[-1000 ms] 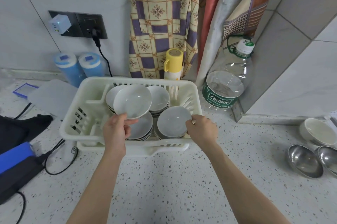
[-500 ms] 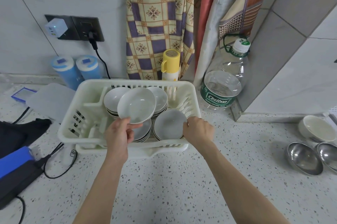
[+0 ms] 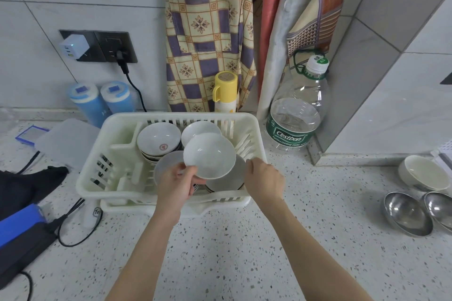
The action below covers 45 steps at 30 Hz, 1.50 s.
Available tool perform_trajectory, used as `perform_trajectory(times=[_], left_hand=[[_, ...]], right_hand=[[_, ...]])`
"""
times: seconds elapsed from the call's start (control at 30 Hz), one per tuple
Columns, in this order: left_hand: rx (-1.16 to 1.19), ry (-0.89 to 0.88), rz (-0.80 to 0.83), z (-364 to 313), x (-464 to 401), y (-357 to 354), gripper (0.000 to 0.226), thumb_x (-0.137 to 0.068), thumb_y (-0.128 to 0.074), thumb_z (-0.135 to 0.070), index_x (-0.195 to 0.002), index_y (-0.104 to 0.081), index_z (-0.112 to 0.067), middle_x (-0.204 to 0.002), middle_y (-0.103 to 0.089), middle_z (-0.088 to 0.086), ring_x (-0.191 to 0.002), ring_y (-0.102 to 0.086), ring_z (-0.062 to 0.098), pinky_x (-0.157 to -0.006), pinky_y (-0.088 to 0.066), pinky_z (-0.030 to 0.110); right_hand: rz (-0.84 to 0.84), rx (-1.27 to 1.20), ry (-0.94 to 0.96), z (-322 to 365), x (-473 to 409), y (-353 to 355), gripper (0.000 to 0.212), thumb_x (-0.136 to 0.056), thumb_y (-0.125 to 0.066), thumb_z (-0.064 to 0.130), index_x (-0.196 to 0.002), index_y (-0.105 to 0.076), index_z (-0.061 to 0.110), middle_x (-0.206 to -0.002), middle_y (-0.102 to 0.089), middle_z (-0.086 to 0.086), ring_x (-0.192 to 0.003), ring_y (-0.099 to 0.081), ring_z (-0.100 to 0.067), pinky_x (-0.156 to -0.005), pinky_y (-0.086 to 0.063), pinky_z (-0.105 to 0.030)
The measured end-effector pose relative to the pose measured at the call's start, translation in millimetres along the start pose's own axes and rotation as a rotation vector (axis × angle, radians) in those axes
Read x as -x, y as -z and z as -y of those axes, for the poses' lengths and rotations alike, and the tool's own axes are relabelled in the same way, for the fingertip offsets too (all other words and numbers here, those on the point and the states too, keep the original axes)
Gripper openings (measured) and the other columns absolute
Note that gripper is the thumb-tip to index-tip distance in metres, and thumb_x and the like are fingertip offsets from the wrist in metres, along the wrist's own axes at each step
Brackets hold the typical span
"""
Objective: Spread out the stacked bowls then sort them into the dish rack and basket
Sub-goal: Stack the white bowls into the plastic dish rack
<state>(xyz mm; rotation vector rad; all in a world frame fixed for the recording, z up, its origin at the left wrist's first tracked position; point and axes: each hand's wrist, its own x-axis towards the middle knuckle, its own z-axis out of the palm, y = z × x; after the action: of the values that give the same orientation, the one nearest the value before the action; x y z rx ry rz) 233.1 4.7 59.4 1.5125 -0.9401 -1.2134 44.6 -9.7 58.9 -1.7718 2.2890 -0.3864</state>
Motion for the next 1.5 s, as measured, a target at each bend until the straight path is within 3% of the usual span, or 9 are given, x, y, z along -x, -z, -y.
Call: perform_trajectory(times=[0.1,0.2,0.3,0.43,0.63,0.77,0.93,1.2,1.5], left_hand=[[-0.076,0.001,0.067,0.2,-0.4,-9.1,0.012,-0.090,-0.057,-0.015,-0.090,-0.068,-0.017,-0.066,-0.075,0.009,-0.037,-0.038,0.007,-0.040,-0.036,0.017],[-0.119,-0.002,0.100,1.5,-0.8,-19.6,0.014,-0.090,-0.056,-0.018,-0.090,-0.070,-0.018,-0.066,-0.075,0.010,-0.037,-0.037,0.008,-0.039,-0.035,0.019],[-0.154,0.004,0.117,3.1,-1.9,-26.0,0.016,-0.088,-0.055,-0.020,-0.083,-0.070,-0.014,-0.065,-0.074,0.011,-0.037,-0.038,0.007,-0.042,-0.034,0.021],[-0.259,0.003,0.139,5.5,-2.3,-28.2,0.024,-0.086,-0.053,-0.023,-0.081,-0.066,-0.004,-0.065,-0.075,0.007,-0.039,-0.048,0.004,-0.046,-0.039,0.023],[-0.369,-0.068,0.108,12.6,-4.4,-28.6,0.010,-0.092,-0.053,-0.021,-0.096,-0.062,-0.021,-0.076,-0.076,0.003,-0.069,-0.073,0.010,-0.066,-0.056,0.033],[-0.423,-0.151,0.086,13.7,-3.3,-28.6,0.037,-0.092,-0.055,-0.015,-0.117,-0.050,-0.041,-0.079,-0.072,0.000,-0.068,-0.070,0.009,-0.059,-0.046,0.021],[-0.512,-0.137,0.060,13.9,-5.9,-30.1,0.042,-0.092,-0.052,-0.010,-0.130,-0.056,-0.026,-0.062,-0.063,-0.002,-0.065,-0.067,0.016,-0.056,-0.044,0.026],[-0.617,-0.116,0.067,8.3,-8.4,-35.2,0.038,-0.089,-0.051,-0.007,-0.124,-0.058,-0.020,-0.085,-0.072,0.002,-0.082,-0.071,0.023,-0.079,-0.057,0.043],[-0.797,-0.128,0.044,7.0,-9.9,-32.1,0.039,-0.088,-0.050,-0.014,-0.125,-0.058,-0.026,-0.084,-0.067,-0.002,-0.078,-0.064,0.022,-0.065,-0.051,0.035]], right_hand=[[0.056,-0.332,-0.048,-5.9,0.6,6.5,0.044,-0.101,-0.030,0.037,-0.079,-0.058,0.012,-0.071,-0.068,-0.001,-0.066,-0.057,-0.023,-0.064,-0.046,-0.033],[0.137,-0.574,-0.069,-11.7,-1.2,15.5,0.040,-0.098,-0.033,0.046,-0.090,-0.064,0.023,-0.075,-0.070,0.007,-0.074,-0.058,-0.011,-0.065,-0.041,-0.032],[0.172,-0.426,-0.003,-13.7,-1.8,16.2,0.021,-0.091,-0.045,0.036,-0.075,-0.055,0.028,-0.060,-0.056,0.010,-0.058,-0.049,-0.010,-0.053,-0.033,-0.027],[0.135,-0.333,-0.034,-11.4,-2.1,10.9,0.028,-0.084,-0.045,0.017,-0.060,-0.033,0.024,-0.061,-0.052,0.002,-0.049,-0.035,-0.014,-0.046,-0.023,-0.027],[0.143,-0.181,-0.036,-7.4,-3.7,9.7,0.029,-0.088,-0.041,0.016,-0.062,-0.030,0.023,-0.058,-0.041,0.005,-0.050,-0.033,-0.013,-0.047,-0.022,-0.027],[0.156,-0.136,-0.022,-6.4,-4.5,8.4,0.028,-0.089,-0.040,0.017,-0.063,-0.030,0.023,-0.059,-0.042,0.005,-0.051,-0.035,-0.015,-0.047,-0.021,-0.027],[0.124,-0.028,0.016,-3.1,-4.5,3.4,0.013,-0.093,-0.039,0.019,-0.082,-0.044,0.015,-0.065,-0.047,0.001,-0.063,-0.046,-0.024,-0.048,-0.022,-0.025],[0.082,0.113,0.077,-2.4,-5.2,-3.8,0.018,-0.099,-0.032,0.020,-0.095,-0.049,0.015,-0.062,-0.041,0.003,-0.065,-0.048,-0.023,-0.049,-0.023,-0.026],[0.077,0.265,0.083,5.1,-2.9,-9.2,0.024,-0.099,-0.038,0.020,-0.101,-0.061,0.014,-0.075,-0.051,0.001,-0.064,-0.049,-0.019,-0.048,-0.025,-0.023]])
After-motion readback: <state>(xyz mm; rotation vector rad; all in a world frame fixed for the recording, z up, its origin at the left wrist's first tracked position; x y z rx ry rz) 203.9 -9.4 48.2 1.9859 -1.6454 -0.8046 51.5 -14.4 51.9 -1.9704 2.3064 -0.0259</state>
